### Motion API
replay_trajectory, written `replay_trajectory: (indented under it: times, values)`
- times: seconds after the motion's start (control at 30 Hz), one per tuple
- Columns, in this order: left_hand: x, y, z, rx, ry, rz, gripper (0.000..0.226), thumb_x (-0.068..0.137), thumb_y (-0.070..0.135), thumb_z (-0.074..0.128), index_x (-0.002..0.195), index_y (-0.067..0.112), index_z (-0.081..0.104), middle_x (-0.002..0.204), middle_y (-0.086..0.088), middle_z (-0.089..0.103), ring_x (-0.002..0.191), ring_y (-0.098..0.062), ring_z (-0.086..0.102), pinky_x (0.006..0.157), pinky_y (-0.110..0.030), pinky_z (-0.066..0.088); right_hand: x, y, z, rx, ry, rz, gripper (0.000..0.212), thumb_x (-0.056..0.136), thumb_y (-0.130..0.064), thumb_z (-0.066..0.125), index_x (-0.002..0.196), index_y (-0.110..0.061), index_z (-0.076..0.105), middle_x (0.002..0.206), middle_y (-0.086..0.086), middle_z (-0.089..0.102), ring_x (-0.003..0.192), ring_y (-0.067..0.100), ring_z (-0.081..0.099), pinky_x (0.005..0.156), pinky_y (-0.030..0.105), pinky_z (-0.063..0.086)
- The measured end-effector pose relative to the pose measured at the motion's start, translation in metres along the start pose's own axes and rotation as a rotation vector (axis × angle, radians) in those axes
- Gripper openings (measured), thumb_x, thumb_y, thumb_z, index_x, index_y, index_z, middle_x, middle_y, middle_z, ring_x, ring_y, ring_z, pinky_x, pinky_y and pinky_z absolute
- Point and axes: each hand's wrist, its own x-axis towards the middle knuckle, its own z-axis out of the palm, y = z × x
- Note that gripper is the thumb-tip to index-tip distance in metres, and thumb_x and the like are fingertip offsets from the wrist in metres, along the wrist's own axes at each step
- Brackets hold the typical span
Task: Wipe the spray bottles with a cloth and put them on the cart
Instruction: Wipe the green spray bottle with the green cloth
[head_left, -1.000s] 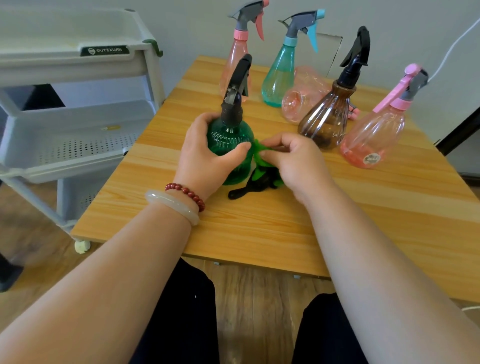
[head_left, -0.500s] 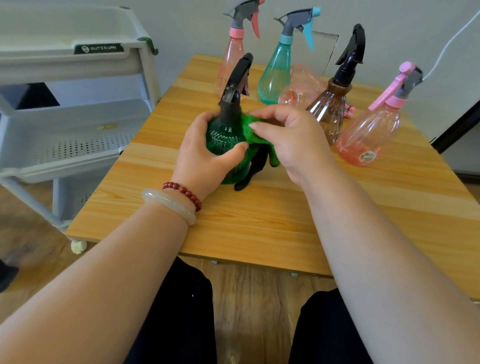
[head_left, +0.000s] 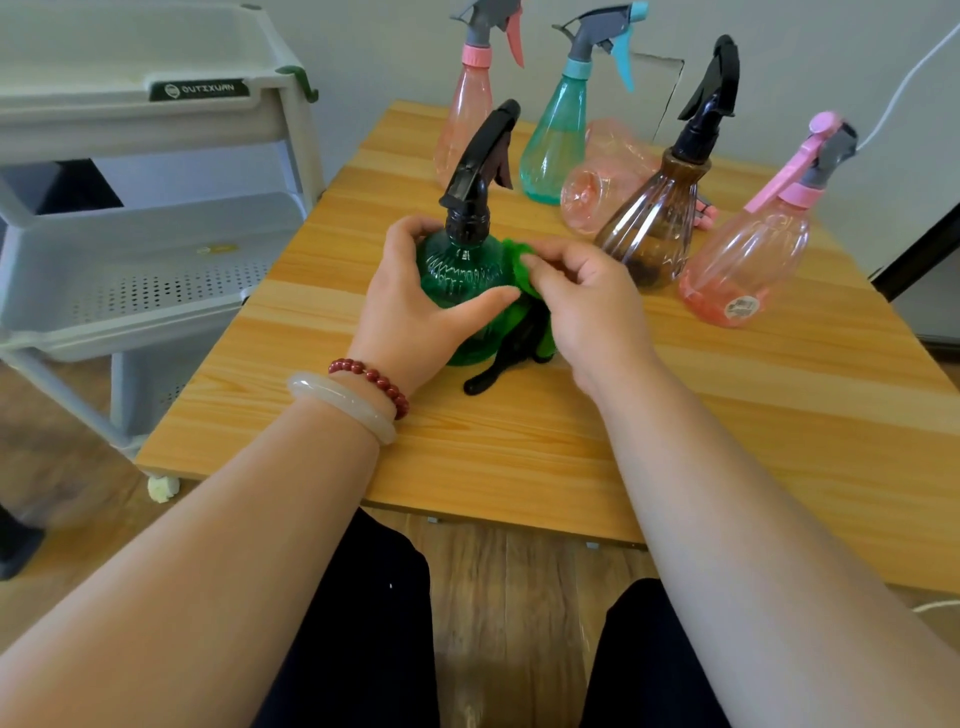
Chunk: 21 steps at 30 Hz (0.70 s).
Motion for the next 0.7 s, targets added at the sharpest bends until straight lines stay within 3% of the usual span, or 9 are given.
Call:
replay_trajectory:
  times: [0.13,0.27,0.37,0.43,0.5,0.6,0.7]
  values:
    - [0.001,0.000,0.001,0.020,0.010,0.004,0.065,0.074,0.037,0.085,0.121,0.029,0.040,0.110,0.020,0.054,0.102,0.005,0.057,0.087,-0.011,0.048,0.003,-0.002,0.000,-0.010,0.007,0.030,0.018,0.096,-0.020,0.062,0.093,-0.035,0.071,0.098,-0.013,0.072,0.096,0.007,0.067,0.088,0.029,0.056]
    - [0.000,-0.002,0.002,0.052,0.022,0.031,0.067,0.074,0.037,0.085,0.125,0.025,0.043,0.120,0.010,0.053,0.111,-0.005,0.054,0.097,-0.017,0.045,-0.004,-0.006,0.007,0.094,0.031,-0.100,0.019,0.096,-0.016,0.061,0.099,-0.032,0.072,0.101,-0.014,0.073,0.100,0.004,0.067,0.092,0.028,0.055]
    - [0.001,-0.003,0.002,0.104,0.036,0.008,0.073,0.073,0.039,0.084,0.132,0.021,0.045,0.126,0.006,0.042,0.112,-0.003,0.044,0.092,0.001,0.032,-0.005,0.001,0.009,-0.023,-0.019,0.052,0.022,0.103,-0.022,0.049,0.111,-0.028,0.069,0.109,-0.012,0.069,0.108,0.011,0.063,0.091,0.029,0.054]
    - [0.001,-0.003,0.002,0.109,0.038,-0.005,0.072,0.074,0.040,0.084,0.133,0.022,0.046,0.126,0.005,0.041,0.107,0.000,0.044,0.088,0.004,0.031,-0.003,0.003,0.007,-0.125,-0.074,0.111,0.030,0.104,-0.025,0.044,0.125,-0.025,0.066,0.119,-0.008,0.066,0.113,0.015,0.061,0.095,0.034,0.052]
    - [0.002,-0.003,0.001,0.108,0.051,0.001,0.068,0.075,0.040,0.083,0.132,0.025,0.049,0.124,0.007,0.046,0.102,0.007,0.045,0.086,0.004,0.031,-0.003,-0.001,0.007,-0.044,-0.067,0.084,0.032,0.104,-0.027,0.045,0.130,-0.026,0.063,0.127,-0.010,0.063,0.119,0.010,0.056,0.101,0.033,0.048]
    - [0.002,-0.003,-0.001,0.071,0.073,0.000,0.068,0.074,0.045,0.082,0.131,0.026,0.050,0.124,0.009,0.054,0.111,0.000,0.052,0.098,-0.011,0.041,-0.007,-0.005,0.008,0.058,-0.083,-0.016,0.034,0.104,-0.021,0.046,0.136,-0.027,0.058,0.139,-0.011,0.056,0.130,0.004,0.047,0.108,0.026,0.040]
    - [0.001,-0.002,-0.002,0.030,0.082,-0.018,0.057,0.078,0.036,0.081,0.122,0.031,0.046,0.116,0.015,0.058,0.111,-0.004,0.058,0.099,-0.029,0.050,-0.009,0.003,0.010,-0.018,-0.138,0.032,0.036,0.104,-0.019,0.045,0.138,-0.030,0.056,0.141,-0.011,0.056,0.132,0.009,0.049,0.110,0.030,0.043]
